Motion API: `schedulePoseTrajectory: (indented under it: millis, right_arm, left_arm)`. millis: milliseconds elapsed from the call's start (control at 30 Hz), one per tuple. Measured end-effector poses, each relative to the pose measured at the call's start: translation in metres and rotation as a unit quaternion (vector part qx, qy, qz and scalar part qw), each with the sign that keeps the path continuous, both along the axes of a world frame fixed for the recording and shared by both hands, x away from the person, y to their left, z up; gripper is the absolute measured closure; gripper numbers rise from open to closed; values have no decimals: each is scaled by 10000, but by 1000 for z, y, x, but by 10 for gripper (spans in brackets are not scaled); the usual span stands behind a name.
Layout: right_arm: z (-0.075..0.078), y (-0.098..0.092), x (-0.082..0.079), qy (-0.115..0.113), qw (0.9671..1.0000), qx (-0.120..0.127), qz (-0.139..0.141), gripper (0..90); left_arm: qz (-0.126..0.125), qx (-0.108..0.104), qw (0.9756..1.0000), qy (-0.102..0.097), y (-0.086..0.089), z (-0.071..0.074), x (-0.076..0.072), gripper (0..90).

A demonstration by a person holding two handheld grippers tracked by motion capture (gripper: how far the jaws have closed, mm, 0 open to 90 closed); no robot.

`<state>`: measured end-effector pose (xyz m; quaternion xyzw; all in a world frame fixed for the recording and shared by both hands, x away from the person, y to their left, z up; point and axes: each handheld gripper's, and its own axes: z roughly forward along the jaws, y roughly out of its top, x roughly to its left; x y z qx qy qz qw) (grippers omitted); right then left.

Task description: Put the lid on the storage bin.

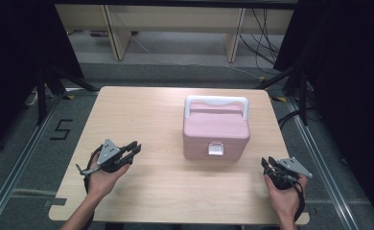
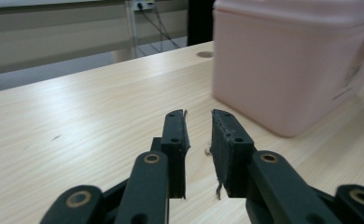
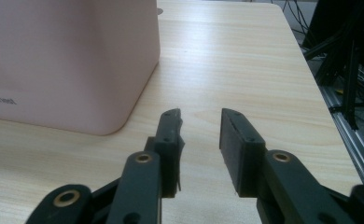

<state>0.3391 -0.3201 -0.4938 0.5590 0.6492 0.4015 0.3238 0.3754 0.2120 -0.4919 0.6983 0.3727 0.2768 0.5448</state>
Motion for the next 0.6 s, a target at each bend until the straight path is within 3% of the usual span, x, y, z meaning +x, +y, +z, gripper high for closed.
schedulePoseTrajectory:
  millis: [100,133,167,233,333,400,500,600]
  right_arm:
    - [-3,-1,-1,4,10000,-33,15,672]
    - [-2,2,-2,42,9999,130,-89,670]
    - [-4,-1,-1,-32,10000,-57,-21,668]
    - [-5,-1,-1,-28,10000,-69,-19,663]
    - [-5,4,-3,105,9997,167,-120,660]
    - [-6,4,-4,124,9997,151,-111,658]
    - [-8,2,-1,-64,10000,46,22,650]
    - [-8,2,-2,-132,9999,-44,-48,642]
  left_arm:
    - [180,-45,9998,-8,14,-8,-3,693]
    - [260,3,9997,41,19,-10,-5,682]
    - [324,10,9995,37,23,-13,-7,669]
    - [407,-12,9992,35,31,-19,-9,651]
    - [514,-86,9986,25,39,-25,-12,626]
    - [602,-106,9981,61,44,-27,-15,606]
    - [673,-273,9974,16,47,-31,-16,575]
    - [725,-317,9969,15,49,-32,-18,538]
